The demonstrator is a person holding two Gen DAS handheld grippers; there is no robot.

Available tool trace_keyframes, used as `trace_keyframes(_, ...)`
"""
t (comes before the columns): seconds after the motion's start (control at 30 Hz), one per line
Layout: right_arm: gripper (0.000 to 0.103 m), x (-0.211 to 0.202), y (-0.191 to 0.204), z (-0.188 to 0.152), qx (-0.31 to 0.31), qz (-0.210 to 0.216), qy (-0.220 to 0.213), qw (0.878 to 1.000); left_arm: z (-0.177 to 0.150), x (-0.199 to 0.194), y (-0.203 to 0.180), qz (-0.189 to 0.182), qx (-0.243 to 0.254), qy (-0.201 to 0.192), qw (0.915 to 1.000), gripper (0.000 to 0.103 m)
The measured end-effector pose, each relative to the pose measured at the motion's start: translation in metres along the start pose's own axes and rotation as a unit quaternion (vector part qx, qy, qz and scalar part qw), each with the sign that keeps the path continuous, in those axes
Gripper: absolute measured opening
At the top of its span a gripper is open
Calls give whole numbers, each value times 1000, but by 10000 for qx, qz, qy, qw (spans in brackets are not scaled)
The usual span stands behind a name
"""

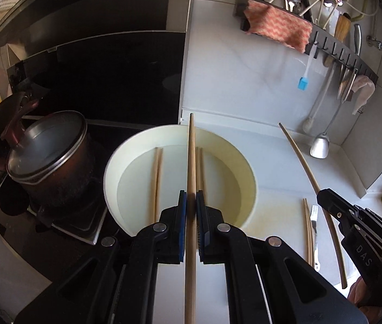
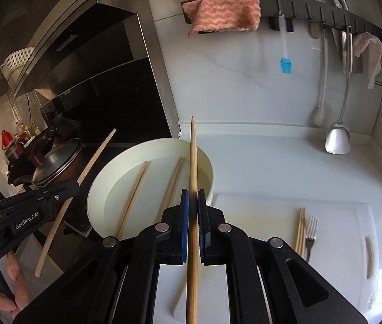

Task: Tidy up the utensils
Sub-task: 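Carry the left tool's chopstick over the white bowl while the right tool carries its own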

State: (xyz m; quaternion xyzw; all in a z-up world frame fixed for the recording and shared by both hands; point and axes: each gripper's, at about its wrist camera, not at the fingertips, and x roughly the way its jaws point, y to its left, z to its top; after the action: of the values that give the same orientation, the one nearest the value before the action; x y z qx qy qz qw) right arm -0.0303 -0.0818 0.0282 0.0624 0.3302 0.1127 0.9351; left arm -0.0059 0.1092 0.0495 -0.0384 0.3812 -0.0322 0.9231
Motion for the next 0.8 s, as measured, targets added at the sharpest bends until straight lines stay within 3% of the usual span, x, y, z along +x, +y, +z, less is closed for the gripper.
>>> trace_keyframes(0.3,6,78,49,19,406,-146,319,9986,23,72,60,-222,102,464,9986,7)
trace_keyframes(0.8,6,181,54,26,637,-26,1196,9908,29,152,83,-292,-142,926,9952,7)
